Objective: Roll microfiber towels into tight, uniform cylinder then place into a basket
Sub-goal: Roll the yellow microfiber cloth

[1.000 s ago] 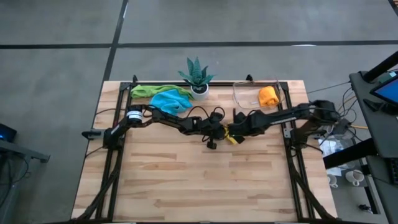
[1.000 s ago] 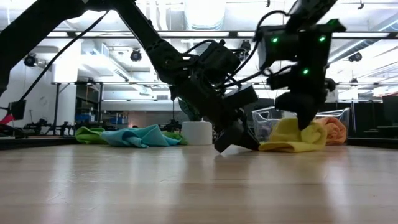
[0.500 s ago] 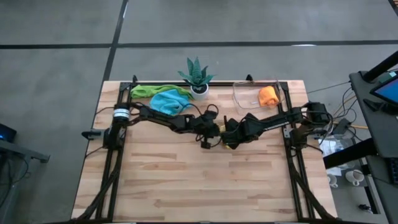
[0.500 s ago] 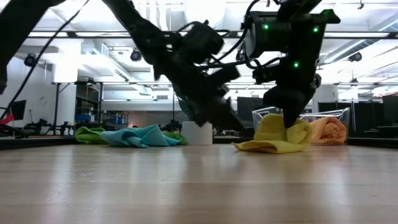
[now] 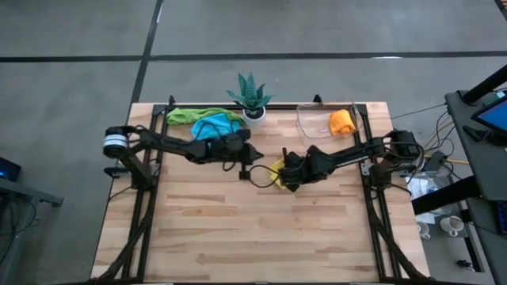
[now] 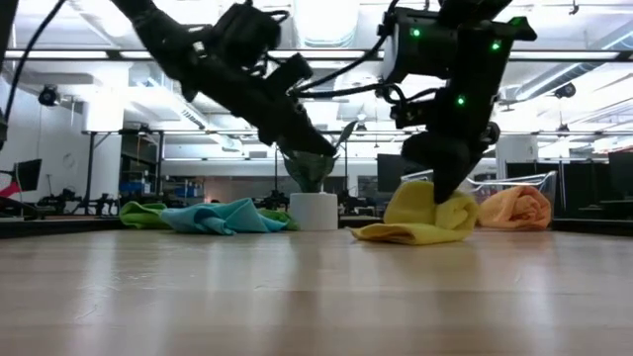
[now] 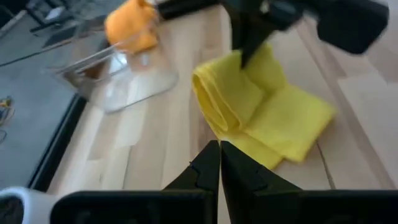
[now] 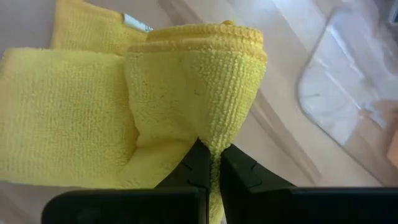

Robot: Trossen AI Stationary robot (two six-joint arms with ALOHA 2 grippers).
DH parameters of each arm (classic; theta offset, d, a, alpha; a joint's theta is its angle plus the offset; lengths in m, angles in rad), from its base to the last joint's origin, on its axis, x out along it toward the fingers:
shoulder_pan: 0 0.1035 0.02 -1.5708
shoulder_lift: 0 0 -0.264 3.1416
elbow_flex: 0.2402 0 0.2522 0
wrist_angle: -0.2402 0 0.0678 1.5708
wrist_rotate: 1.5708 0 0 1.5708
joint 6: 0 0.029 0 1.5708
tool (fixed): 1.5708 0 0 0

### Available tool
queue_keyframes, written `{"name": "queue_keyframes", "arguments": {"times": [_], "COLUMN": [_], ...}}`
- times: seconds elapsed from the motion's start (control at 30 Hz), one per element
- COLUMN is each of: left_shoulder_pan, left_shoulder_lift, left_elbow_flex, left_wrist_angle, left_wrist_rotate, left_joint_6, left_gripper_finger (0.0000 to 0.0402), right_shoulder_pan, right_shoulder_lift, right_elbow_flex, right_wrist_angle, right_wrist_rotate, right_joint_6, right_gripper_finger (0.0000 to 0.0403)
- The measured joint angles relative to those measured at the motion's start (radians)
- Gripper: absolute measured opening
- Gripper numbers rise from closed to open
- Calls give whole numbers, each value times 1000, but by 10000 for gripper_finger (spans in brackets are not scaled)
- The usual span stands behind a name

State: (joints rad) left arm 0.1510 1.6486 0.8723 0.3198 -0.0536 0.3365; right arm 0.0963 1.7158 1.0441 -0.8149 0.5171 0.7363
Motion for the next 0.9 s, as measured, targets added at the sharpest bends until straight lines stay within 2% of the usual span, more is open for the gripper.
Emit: {"name": "queue_keyframes", "arguments": {"times": [0.23,0.33,0.43,0.7,0.9], "left_shoulder_pan": [17,40,70,129,138], "left_shoulder_lift": [34,68,88,99,121], "left_elbow_flex": [-58,-37,-5,30,30], "left_wrist_angle": [108,127,129,129,124], "left_wrist_rotate": [33,98,150,164,296], "left_joint_6": [-23,-54,-78,-123,-147], "left_gripper_finger": [0,0,0,0,0], "right_shoulder_pan": [16,26,39,110,161], "right_shoulder_lift": [2,18,59,206,301], "right_elbow_flex": [5,13,16,120,213], "right_wrist_angle": [67,76,91,93,88], "right_wrist_rotate": [1,6,13,91,163], "right_joint_6": [-56,-69,-97,-181,-261], "right_gripper_finger": [9,9,9,9,9]}}
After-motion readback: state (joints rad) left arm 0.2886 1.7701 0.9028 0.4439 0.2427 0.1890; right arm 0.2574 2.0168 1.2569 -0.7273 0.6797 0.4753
